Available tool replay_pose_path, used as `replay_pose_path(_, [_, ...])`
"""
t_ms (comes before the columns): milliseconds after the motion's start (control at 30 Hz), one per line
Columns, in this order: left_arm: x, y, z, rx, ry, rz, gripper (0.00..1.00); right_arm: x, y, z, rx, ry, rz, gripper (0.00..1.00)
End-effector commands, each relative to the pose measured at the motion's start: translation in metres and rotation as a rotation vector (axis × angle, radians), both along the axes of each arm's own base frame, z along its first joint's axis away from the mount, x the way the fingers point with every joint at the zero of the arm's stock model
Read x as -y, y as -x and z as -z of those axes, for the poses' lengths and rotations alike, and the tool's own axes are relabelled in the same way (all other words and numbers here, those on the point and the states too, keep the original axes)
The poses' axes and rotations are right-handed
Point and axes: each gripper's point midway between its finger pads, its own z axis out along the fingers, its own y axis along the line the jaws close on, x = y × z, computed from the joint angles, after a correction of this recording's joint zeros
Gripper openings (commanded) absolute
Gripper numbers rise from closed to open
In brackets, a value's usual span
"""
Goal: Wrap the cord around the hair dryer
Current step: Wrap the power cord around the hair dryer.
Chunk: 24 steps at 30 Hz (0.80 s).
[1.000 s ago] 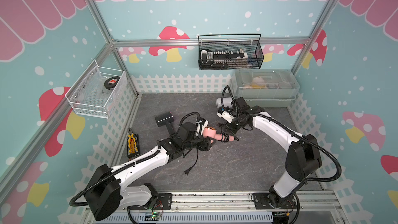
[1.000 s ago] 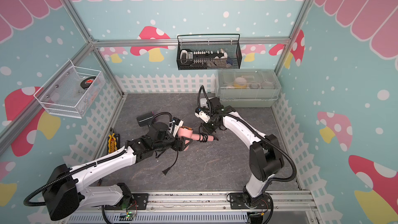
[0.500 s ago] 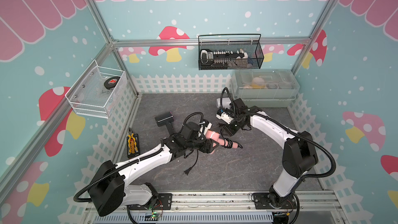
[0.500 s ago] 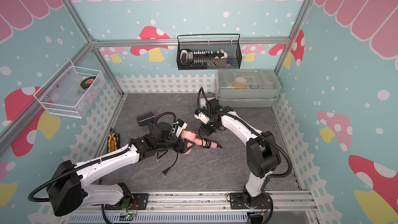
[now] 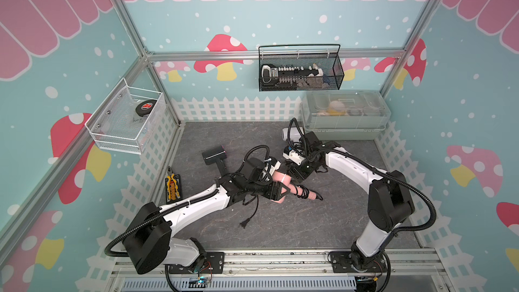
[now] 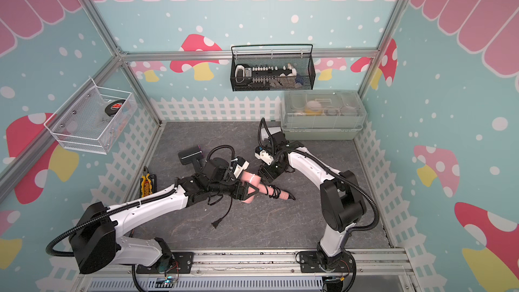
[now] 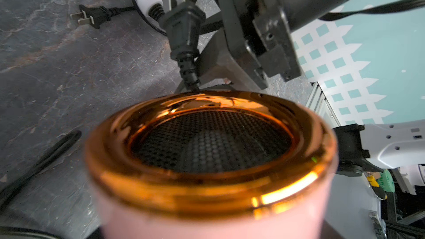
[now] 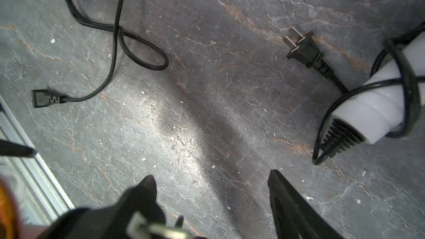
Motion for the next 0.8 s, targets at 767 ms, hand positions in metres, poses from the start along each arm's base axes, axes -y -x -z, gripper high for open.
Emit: replay_pose_path(767, [0.004,-0.002,-0.005,-0.125,0.209,0.072,0.00,0.035,0.000,0.035,-0.068,0.167,0.067,0.76])
